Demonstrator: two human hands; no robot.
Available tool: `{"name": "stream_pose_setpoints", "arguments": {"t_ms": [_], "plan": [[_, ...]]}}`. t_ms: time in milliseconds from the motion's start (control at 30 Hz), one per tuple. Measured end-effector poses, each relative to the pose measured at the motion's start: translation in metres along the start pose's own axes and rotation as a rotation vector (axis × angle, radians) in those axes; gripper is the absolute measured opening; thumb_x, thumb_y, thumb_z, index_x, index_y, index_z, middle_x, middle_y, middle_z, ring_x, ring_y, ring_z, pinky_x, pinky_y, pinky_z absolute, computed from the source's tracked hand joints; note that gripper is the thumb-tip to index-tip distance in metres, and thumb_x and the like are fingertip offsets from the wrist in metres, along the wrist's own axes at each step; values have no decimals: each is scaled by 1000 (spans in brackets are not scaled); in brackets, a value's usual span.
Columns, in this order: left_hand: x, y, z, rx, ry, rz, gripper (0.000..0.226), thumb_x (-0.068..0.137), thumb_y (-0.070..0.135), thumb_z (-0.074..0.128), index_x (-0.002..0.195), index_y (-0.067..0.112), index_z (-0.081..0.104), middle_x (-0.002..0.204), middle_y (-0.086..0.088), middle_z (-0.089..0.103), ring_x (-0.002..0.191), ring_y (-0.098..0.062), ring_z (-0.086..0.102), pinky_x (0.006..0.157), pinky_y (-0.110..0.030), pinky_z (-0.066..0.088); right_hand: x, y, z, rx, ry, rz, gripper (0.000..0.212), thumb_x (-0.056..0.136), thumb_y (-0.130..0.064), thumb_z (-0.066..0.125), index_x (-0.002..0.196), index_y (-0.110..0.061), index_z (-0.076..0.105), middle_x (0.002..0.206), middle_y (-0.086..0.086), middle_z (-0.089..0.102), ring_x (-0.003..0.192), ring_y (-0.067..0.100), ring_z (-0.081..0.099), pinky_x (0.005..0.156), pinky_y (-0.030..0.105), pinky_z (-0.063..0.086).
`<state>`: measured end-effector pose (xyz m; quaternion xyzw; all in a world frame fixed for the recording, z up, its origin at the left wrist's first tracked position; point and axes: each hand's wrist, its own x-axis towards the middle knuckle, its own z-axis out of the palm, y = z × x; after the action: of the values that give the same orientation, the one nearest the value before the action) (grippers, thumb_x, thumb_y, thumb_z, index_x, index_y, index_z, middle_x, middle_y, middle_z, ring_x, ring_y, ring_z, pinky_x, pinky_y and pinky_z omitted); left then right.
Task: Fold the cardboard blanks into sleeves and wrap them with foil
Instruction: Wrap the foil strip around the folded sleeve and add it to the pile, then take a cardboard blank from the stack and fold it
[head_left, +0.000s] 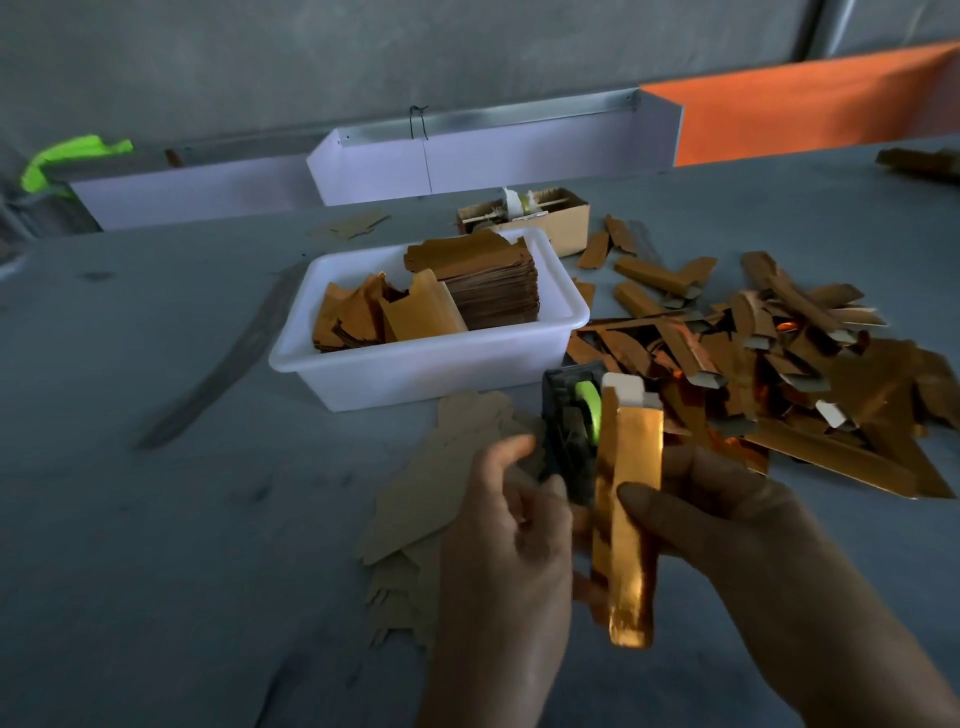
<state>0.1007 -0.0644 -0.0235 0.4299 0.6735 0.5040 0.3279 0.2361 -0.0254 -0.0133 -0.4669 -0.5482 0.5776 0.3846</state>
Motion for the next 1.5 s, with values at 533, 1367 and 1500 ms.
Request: {"name": "stream_pose_setpoints", "arguments": {"t_ms": [533, 1367, 1500], "plan": [[39, -51, -26, 975, 129, 93, 21, 91, 18, 57, 110, 15, 65, 109, -8, 68, 99, -30, 64, 77, -35, 47, 14, 7, -24, 40, 424, 30, 30, 89, -17, 56, 118, -23, 57, 100, -6, 63, 94, 15, 61, 74, 28, 45], [13, -39, -11, 162, 143, 701, 38, 93, 9, 45, 119, 28, 64, 159, -1, 19, 148, -22, 8, 117, -25, 20, 0, 9, 30, 491, -90, 243, 36, 74, -35, 60, 104, -15, 66, 95, 9, 73, 90, 21, 71, 74, 35, 57], [14, -38, -16, 126, 31, 727, 37, 91, 7, 46, 107, 31, 69, 158, -2, 21, 148, -19, 10, 117, -24, 20, 1, 11, 30, 565, -70, 255, 35, 72, -28, 62, 101, -10, 67, 88, 10, 73, 80, 19, 71, 64, 29, 55]]}}
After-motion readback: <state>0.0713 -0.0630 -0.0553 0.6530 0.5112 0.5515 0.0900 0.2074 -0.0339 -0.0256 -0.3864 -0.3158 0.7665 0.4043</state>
